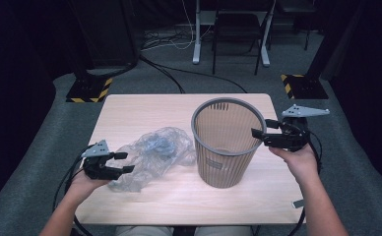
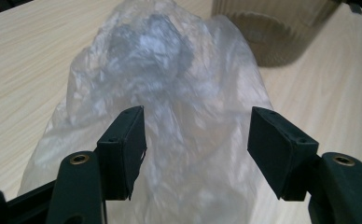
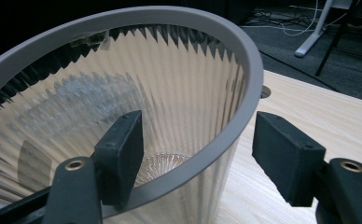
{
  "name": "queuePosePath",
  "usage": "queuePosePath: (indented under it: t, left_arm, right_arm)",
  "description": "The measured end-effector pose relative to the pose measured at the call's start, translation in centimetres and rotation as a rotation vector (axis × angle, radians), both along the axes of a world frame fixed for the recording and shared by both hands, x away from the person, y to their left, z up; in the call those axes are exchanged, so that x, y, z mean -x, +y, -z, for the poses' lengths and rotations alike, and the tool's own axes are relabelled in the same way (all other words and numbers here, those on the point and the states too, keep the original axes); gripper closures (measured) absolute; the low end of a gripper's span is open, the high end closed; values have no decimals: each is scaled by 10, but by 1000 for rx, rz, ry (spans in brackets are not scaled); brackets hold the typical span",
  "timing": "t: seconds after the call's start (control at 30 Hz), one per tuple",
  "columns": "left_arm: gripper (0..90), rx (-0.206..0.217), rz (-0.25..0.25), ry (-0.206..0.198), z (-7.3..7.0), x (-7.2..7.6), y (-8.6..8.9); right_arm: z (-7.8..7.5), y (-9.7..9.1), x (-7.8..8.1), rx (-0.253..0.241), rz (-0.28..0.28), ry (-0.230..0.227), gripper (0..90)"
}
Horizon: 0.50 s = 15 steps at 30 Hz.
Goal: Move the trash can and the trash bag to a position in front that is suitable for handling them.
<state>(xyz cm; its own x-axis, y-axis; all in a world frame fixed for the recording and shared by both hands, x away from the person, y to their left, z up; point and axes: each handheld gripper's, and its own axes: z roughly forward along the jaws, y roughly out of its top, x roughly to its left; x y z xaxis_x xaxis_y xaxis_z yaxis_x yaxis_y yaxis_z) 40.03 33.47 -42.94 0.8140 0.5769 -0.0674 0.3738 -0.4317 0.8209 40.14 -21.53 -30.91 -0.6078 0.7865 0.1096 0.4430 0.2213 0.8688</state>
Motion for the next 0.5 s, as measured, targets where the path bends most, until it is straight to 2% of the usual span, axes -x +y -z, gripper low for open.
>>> queuePosePath:
  t: [0.13, 0.3, 0.5]
  left_arm:
    - [342, 17, -60, -6, 2, -20, -22]
    - [307, -29, -115, -18, 8, -41, -45]
    - [301, -73, -129, 14, 18, -59, -58]
  right_arm:
    - [2, 1, -1, -18, -1, 4, 328]
    - [3, 2, -1, -19, 8, 0, 341]
    - [3, 2, -2, -33, 13, 32, 365]
